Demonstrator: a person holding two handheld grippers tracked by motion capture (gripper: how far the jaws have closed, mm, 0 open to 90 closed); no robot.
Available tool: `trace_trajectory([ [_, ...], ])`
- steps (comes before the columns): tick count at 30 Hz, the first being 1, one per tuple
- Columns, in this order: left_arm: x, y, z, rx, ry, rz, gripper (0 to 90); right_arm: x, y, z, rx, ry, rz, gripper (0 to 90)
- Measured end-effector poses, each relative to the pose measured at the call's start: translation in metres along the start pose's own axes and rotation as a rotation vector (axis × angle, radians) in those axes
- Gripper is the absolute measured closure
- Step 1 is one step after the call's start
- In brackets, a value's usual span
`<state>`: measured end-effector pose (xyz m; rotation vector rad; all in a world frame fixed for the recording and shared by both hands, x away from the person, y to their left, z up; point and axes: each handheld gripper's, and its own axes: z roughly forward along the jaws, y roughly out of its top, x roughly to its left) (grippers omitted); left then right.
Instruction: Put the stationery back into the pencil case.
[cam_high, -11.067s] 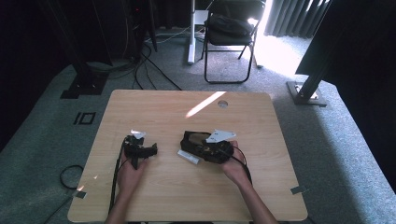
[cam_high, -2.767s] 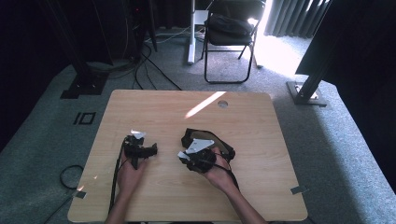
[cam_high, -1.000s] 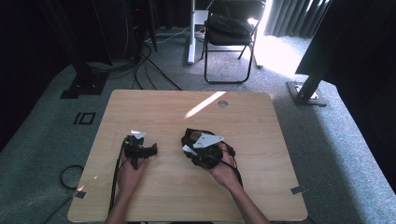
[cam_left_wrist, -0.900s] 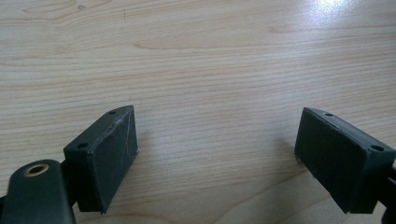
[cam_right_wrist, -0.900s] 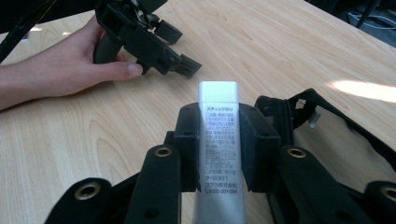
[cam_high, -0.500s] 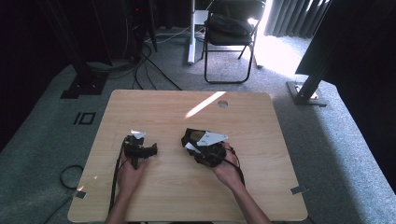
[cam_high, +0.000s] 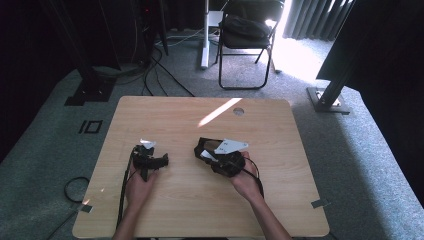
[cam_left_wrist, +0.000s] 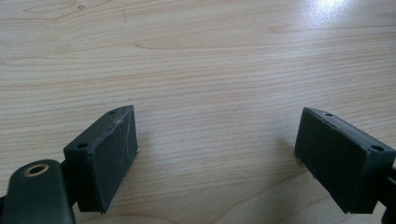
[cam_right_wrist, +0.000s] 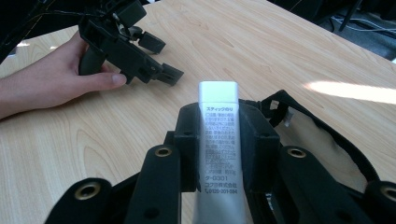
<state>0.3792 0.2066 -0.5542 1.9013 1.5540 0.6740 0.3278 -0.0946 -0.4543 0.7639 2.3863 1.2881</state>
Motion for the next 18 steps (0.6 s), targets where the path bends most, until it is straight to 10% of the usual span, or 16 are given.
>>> trace_trajectory([
  [18,0.0,0.0,0.0,0.0,0.0,0.0,13.4,-0.011,-0.002,-0.004,-0.01,-0.022,0.028,71.3],
])
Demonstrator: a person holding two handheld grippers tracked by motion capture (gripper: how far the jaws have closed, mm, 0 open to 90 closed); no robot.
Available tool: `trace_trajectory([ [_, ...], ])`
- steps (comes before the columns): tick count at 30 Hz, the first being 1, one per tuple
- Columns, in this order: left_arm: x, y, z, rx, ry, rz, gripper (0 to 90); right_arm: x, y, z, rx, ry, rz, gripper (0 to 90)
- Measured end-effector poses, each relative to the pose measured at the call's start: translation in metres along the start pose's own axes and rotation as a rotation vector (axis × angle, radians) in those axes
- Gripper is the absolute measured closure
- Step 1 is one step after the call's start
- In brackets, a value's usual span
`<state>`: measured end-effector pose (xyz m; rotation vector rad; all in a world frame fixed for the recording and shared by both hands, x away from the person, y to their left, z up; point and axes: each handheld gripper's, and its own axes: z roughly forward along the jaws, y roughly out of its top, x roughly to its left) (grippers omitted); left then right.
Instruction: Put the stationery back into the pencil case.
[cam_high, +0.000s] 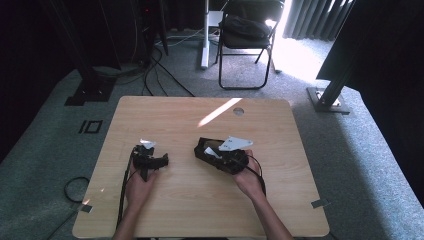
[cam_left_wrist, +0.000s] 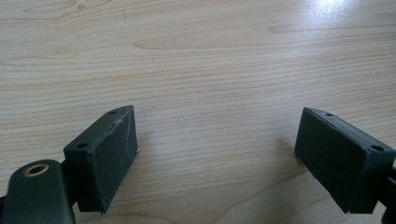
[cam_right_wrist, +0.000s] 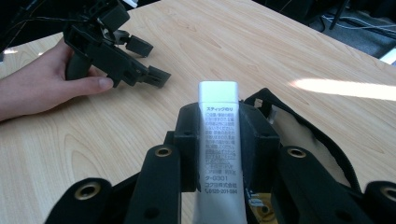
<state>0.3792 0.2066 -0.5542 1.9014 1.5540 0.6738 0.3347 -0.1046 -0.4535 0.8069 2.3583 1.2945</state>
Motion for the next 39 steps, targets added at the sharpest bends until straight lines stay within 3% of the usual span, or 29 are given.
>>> trace_trajectory([
  [39,0.0,0.0,0.0,0.0,0.0,0.0,13.4,-0.027,-0.008,-0.003,0.0,-0.052,0.052,71.3],
])
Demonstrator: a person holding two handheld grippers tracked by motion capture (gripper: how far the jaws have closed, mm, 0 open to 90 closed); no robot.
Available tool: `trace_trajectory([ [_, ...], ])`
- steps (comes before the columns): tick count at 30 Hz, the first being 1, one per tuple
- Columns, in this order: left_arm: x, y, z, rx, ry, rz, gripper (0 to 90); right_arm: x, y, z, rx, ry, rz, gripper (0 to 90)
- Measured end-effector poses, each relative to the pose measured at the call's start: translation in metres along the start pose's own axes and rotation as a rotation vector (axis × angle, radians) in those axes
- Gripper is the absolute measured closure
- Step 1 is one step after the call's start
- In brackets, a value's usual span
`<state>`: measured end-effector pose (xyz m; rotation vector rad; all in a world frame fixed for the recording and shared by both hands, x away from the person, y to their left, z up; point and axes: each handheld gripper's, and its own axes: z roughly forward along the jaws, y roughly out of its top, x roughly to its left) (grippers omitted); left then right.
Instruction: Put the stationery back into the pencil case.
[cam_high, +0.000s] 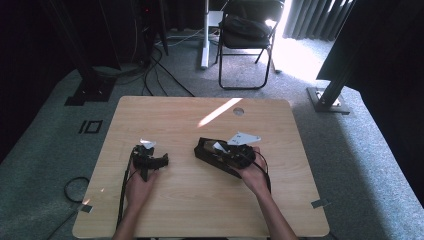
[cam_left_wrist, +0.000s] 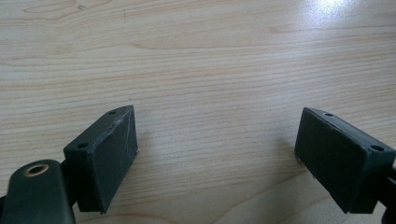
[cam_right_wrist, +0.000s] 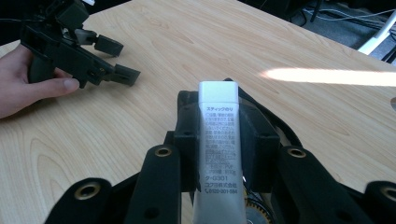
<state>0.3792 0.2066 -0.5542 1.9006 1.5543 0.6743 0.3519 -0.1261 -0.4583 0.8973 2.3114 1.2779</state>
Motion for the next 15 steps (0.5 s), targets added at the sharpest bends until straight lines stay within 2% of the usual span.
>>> trace_trajectory([
  [15,0.0,0.0,0.0,0.0,0.0,0.0,13.4,-0.0071,-0.003,0.0017,-0.001,-0.025,0.013,71.3],
])
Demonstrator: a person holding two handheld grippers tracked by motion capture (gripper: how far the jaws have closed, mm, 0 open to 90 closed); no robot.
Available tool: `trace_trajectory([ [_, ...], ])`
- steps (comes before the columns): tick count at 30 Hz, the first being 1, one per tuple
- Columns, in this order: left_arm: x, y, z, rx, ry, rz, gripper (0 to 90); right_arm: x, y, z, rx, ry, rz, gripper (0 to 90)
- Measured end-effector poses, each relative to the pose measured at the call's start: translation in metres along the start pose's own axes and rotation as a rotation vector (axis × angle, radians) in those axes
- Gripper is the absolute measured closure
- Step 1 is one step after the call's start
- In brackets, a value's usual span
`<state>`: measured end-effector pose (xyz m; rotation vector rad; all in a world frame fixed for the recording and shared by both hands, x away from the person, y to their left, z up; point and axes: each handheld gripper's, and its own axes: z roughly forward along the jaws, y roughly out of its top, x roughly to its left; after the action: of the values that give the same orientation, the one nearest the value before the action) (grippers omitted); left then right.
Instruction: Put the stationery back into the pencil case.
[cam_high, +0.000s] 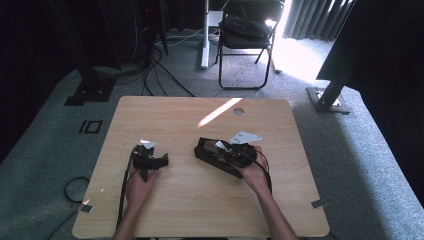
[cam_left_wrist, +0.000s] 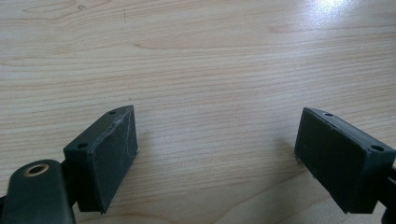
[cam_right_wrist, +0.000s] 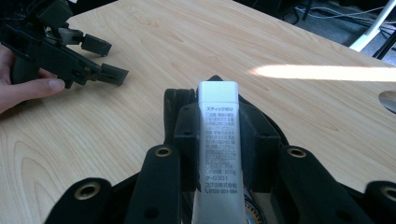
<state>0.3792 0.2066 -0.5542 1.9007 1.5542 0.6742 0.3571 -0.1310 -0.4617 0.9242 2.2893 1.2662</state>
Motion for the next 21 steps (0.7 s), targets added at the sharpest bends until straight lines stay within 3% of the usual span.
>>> trace_trajectory([
  [21,0.0,0.0,0.0,0.0,0.0,0.0,13.4,-0.014,-0.006,0.006,0.015,-0.02,0.022,71.2],
])
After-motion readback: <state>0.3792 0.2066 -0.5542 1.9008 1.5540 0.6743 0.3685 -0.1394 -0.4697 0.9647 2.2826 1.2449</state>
